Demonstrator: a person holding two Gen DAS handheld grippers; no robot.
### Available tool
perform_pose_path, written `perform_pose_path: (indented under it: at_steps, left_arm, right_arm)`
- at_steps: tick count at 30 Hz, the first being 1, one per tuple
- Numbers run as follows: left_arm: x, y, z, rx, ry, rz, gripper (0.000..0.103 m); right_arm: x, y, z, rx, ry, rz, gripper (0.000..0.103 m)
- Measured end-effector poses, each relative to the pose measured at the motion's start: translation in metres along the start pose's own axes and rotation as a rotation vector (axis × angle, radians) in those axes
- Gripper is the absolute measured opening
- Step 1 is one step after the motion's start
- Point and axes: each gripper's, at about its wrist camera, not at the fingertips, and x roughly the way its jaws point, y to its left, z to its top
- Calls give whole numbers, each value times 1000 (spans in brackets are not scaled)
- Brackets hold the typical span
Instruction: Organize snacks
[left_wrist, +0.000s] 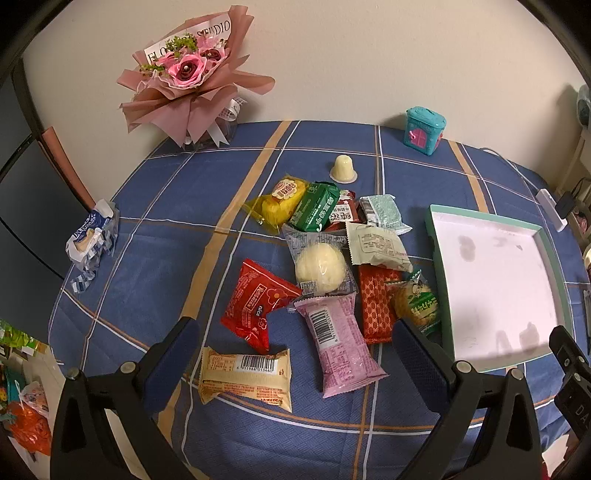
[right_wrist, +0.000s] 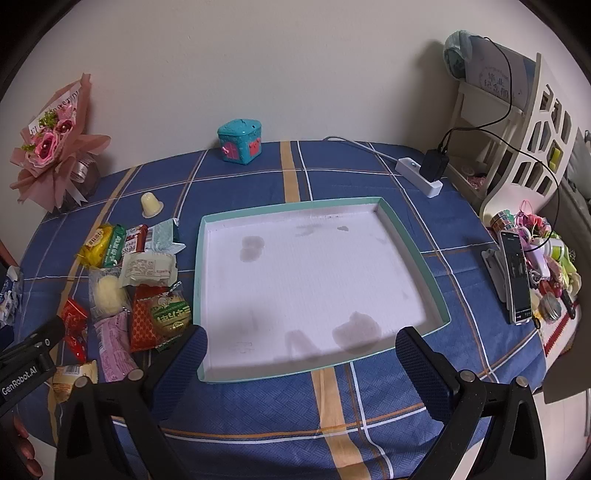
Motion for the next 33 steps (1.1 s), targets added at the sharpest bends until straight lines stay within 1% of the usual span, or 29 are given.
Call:
perform_pose_path:
  at_steps: [10,12,14,17,22,24,28,31,33]
  left_arm:
    - [1,1,1,-9,-1,-6,103]
    - [1,5,2,-21,-1,-9,103]
    - [2,12,2,-42,4,-6,103]
    - [5,27,4,-81,18,-8,103]
    - [11,61,2,-170,41,-32,103]
    - [14,75,1,-204,43,-36,103]
    - [22,96,-3,-255,53,-38,103]
    - [35,105,-7,-278,95,-54,103]
    - [44,108,-10,-298,132,-59,103]
  right_arm:
    - [-1,3,0,-4,0,11,103]
    - [-2,6,2,-7,-7,25,103]
    - [-4,14,3,-13,-14,63,103]
    - [-4,32,5,-46,-9,124,103]
    - [-3,80,6,-145,10,240,103]
    - [0,99,3,-180,27,273,103]
    - [13,130,-3,-240,81,306,103]
    - [25,141,-8,-256,133,326,101]
    - [36,149,-10,-269,176,342,98]
